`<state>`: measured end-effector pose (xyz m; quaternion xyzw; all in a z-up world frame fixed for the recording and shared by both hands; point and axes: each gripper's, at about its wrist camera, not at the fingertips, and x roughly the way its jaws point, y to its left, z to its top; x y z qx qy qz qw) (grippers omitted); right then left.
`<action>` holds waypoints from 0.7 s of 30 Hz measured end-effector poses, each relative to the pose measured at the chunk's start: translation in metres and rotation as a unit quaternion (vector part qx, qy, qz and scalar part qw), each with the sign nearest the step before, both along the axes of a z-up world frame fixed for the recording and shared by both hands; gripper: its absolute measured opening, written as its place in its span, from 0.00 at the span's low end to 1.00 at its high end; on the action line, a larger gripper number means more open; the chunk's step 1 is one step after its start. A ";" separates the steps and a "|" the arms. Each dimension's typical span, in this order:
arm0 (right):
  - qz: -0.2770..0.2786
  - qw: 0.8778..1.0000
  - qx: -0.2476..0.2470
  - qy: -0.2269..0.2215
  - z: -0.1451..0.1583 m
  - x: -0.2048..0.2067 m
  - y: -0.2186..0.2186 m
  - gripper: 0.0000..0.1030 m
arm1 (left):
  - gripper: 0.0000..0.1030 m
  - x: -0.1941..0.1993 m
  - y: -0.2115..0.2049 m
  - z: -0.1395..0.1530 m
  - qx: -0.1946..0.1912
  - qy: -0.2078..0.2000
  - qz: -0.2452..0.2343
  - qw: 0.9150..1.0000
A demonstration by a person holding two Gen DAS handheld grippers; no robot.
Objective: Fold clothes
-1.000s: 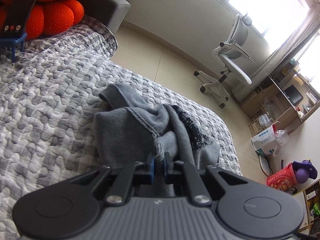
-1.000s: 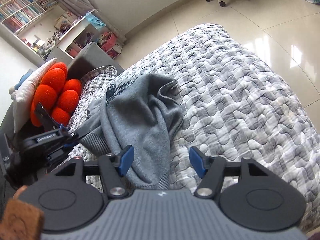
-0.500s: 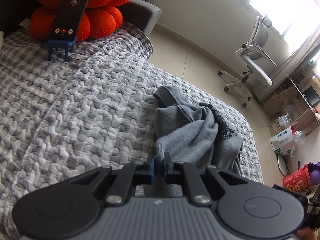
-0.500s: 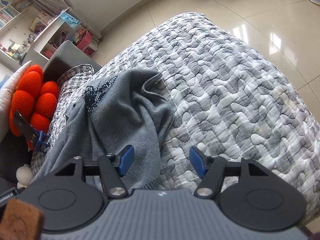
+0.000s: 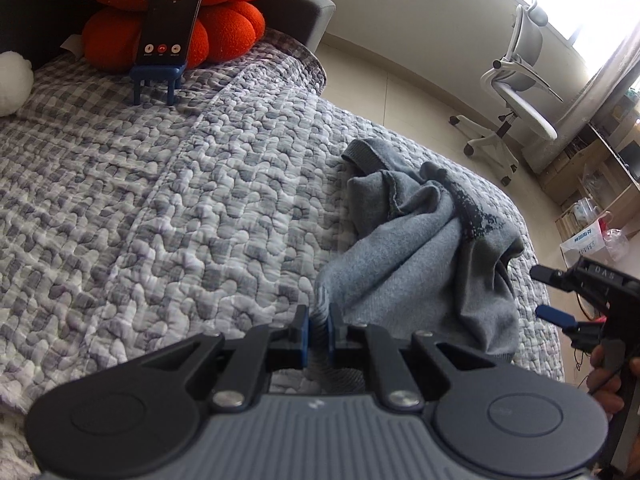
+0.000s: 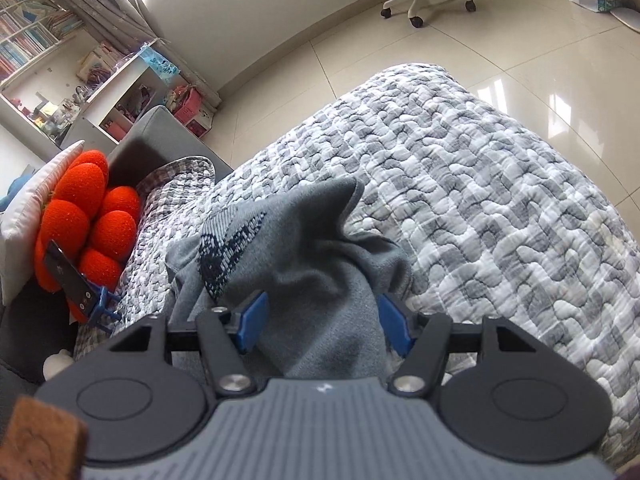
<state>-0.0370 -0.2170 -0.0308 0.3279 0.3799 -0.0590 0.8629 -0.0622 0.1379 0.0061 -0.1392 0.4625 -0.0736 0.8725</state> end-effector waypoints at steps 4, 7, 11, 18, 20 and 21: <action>0.000 1.000 -0.002 -0.007 -0.003 0.010 0.009 0.64 | 0.08 -0.006 0.010 -0.010 0.017 0.019 -0.005 1.000; -0.001 1.000 -0.002 -0.008 -0.007 0.017 0.013 0.64 | 0.08 -0.008 0.016 -0.021 0.039 0.036 -0.003 0.999; -0.006 1.000 -0.002 -0.011 -0.011 0.023 0.017 0.64 | 0.08 -0.006 0.022 -0.041 0.054 0.068 -0.003 0.996; -0.009 0.999 -0.028 -0.032 -0.009 0.039 0.026 0.64 | 0.16 0.002 0.027 -0.046 0.044 0.079 -0.011 0.996; -0.005 0.999 -0.033 -0.034 -0.009 0.046 0.028 0.64 | 0.32 0.005 0.026 -0.044 0.048 0.078 -0.019 0.996; 0.000 0.999 -0.033 -0.034 -0.010 0.050 0.030 0.64 | 0.37 0.006 0.026 -0.044 0.050 0.078 -0.021 0.995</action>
